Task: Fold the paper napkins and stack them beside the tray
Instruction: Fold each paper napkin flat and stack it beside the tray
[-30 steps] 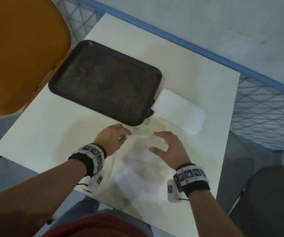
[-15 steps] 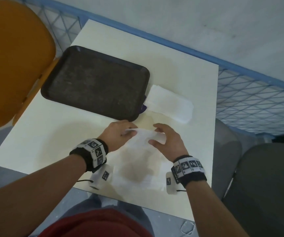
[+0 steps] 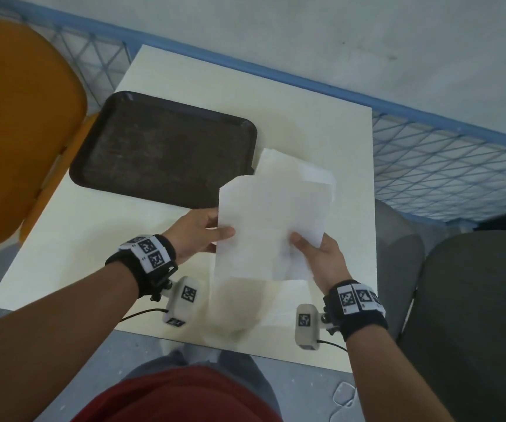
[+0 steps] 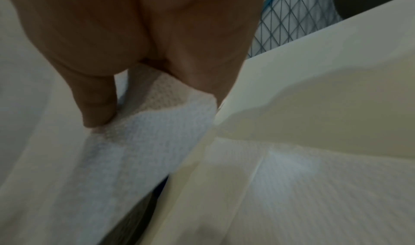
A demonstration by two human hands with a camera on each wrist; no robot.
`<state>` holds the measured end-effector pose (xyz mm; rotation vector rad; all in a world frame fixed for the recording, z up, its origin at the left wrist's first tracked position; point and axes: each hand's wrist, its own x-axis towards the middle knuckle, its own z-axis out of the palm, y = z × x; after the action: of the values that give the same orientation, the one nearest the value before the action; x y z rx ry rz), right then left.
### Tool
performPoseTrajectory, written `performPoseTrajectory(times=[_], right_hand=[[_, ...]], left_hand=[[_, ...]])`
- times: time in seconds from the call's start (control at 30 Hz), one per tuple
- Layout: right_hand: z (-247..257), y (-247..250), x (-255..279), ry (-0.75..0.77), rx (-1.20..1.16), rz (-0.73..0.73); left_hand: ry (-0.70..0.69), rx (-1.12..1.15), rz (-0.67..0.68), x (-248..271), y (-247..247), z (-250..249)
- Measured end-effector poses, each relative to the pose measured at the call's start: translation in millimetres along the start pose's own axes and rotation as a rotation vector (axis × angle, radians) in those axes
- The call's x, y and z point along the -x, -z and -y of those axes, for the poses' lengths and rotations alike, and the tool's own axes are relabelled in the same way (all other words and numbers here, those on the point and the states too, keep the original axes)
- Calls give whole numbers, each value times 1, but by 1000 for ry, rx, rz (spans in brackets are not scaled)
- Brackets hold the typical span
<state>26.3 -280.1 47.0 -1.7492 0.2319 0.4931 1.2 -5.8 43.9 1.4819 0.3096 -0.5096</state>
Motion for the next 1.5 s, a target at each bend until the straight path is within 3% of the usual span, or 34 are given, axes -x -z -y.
performPoseTrajectory(times=[0.1, 0.2, 0.3, 0.5, 0.67, 0.8, 0.9, 1.03, 1.13, 1.27, 1.4, 1.5], right_hand=[[-4, 0, 6, 71, -113, -7], [-7, 4, 5, 119, -53, -76], [-12, 11, 5, 147, -106, -45], [-16, 21, 9, 42, -463, 34], [-28, 17, 16, 36, -412, 18], [-34, 15, 15, -121, -493, 30], [-43, 10, 15, -29, -152, -60], [-47, 7, 7, 13, 205, -101], [-60, 2, -1, 81, 522, -100], [-86, -22, 7, 419, 979, -81], [-99, -66, 26, 298, 1198, 219], [-108, -68, 31, 211, 1279, 189]], left_hand=[[-11, 23, -18, 2, -1, 2], [-13, -17, -5, 3, 0, 0], [-43, -85, -12, 5, 1, -6], [-94, -176, -31, 6, 0, -2], [-103, -280, -19, 13, 1, 10], [-94, -362, -13, 15, 1, 17], [-65, -397, -26, 11, 1, 24], [-12, -653, -64, 2, 2, 46], [-138, -900, -138, -1, -8, 67], [-389, -1326, -12, 0, -45, 89], [-303, -1451, 29, -4, -63, 111], [-291, -1502, 19, -6, -62, 120]])
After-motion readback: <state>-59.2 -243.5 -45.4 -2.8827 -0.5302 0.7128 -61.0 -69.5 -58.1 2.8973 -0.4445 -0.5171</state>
